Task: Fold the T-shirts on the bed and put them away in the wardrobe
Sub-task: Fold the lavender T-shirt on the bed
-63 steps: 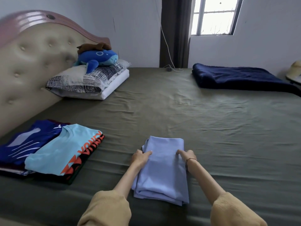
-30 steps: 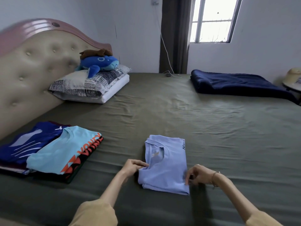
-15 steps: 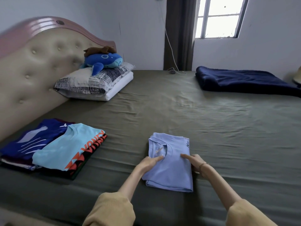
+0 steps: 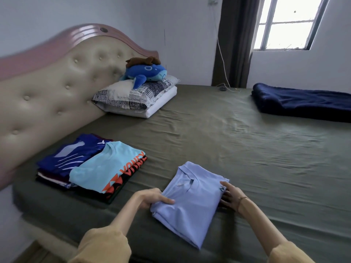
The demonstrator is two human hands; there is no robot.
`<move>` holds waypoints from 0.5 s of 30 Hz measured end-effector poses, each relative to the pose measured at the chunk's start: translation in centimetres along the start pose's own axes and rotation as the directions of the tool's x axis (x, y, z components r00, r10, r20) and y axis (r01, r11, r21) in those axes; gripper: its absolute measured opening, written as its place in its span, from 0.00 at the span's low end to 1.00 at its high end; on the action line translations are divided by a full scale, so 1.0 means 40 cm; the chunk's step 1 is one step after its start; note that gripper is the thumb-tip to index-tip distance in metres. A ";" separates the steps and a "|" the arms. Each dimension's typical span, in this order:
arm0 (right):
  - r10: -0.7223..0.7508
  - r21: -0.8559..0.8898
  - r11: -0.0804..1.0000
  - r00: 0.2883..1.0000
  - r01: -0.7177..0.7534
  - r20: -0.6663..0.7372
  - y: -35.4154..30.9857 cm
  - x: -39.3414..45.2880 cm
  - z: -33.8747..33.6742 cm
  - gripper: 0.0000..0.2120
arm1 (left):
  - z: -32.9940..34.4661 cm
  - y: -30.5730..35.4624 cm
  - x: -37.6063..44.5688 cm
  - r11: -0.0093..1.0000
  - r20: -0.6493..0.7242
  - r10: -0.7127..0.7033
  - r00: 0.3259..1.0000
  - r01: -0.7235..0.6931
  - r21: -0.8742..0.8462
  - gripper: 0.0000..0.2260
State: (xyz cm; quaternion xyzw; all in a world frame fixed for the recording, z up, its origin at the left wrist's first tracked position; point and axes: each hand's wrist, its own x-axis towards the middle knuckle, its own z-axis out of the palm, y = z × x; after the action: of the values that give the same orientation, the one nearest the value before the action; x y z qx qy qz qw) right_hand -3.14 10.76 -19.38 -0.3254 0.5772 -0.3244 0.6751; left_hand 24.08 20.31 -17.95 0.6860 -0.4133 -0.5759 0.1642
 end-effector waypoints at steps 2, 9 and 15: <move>0.011 -0.061 0.998 1.000 -0.011 0.003 0.000 -0.003 0.036 0.16 | -0.028 -0.027 -0.029 0.999 0.063 -0.041 0.997 0.041 0.002 0.18; -0.102 0.008 0.995 0.985 0.102 0.140 -0.015 -0.026 0.139 0.10 | -0.075 -0.060 -0.076 0.999 0.133 0.009 0.991 -0.002 -0.052 0.16; -0.197 0.117 0.979 0.919 0.166 0.341 -0.062 -0.042 0.243 0.15 | -0.181 -0.061 -0.154 0.978 -0.055 0.142 0.988 -0.148 -0.144 0.12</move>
State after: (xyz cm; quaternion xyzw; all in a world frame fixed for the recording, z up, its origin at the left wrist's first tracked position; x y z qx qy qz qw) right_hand 6.11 11.32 -15.21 -0.4006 0.4006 -0.3469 0.7475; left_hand 31.75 24.63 -13.58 0.6527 -0.4146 -0.5760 0.2654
